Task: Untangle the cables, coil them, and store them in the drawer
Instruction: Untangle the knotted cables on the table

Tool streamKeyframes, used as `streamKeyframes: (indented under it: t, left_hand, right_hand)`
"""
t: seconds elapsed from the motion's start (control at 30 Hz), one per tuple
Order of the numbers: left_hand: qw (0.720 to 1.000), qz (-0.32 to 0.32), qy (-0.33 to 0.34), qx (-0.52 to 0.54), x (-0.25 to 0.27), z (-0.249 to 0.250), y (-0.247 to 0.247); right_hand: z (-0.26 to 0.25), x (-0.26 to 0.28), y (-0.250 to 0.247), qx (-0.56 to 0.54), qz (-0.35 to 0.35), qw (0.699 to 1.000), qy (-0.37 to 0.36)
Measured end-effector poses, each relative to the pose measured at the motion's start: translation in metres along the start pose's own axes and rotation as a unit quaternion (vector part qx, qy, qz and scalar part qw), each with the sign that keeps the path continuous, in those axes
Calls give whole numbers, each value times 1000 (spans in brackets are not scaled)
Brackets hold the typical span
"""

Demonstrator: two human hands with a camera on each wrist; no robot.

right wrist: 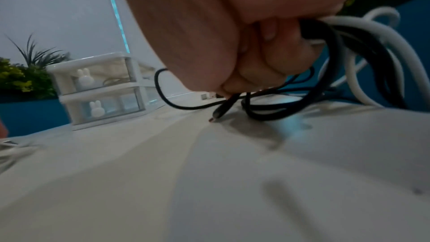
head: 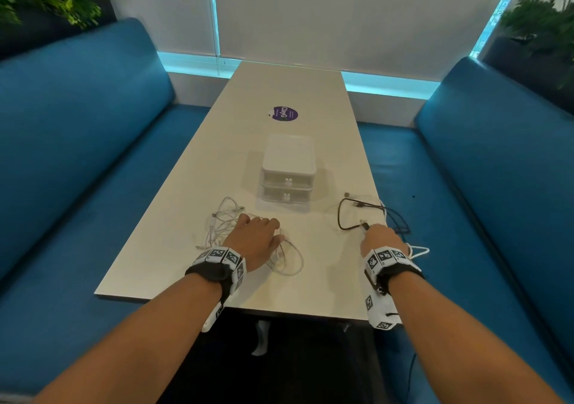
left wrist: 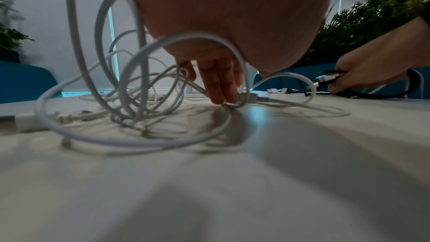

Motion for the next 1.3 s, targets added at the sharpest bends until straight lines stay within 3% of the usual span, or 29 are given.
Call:
streamKeyframes:
  t: [0.1, 0.23, 0.4, 0.47, 0.6, 0.73, 0.8, 0.93, 1.1, 1.2, 1.3]
  left_hand:
    - [1000, 0, -6, 2, -1, 1, 1]
    - [1000, 6, -11, 12, -2, 4, -1]
    - [1000, 7, -7, 23, -1, 3, -1]
    - [999, 7, -9, 37, 0, 0, -2]
    - [999, -1, -12, 43, -1, -7, -6]
    - [999, 0, -13, 49, -3, -8, -7]
    - [999, 2, -14, 48, -5, -7, -4]
    - [999, 12, -8, 33, -5, -4, 1]
    - [999, 19, 1, 41, -3, -1, 1]
    - [999, 8, 11, 48, -2, 1, 3]
    - [998, 7, 26, 60, 0, 2, 2]
  right_hand:
    - [-4, 2, 0, -40, 24, 999, 3]
    - [-22, 8, 3, -73, 40, 992, -98]
    - [-39, 22, 12, -57, -20, 977, -207]
    - [-40, 22, 11, -40, -33, 981, -186]
    - [-33, 15, 0, -6, -22, 997, -72]
    - [-30, 16, -7, -17, 29, 998, -48]
    - [-32, 14, -7, -62, 41, 995, -71]
    - [-39, 21, -1, -131, -1, 976, -176]
    - [-50, 35, 2, -109, -76, 949, -287]
    - [-56, 40, 11, -41, -123, 942, -311]
    - [-58, 38, 17, -12, -88, 959, -269]
Point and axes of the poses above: each hand's wrist, its own x-axis away from the middle knuckle, its own y-axis out of the palm, z = x × y, the point moved 1 cm from there along -x, towards the middle knuckle, and after that the axes turned 2 degrees about y, right-handed, at the moved point
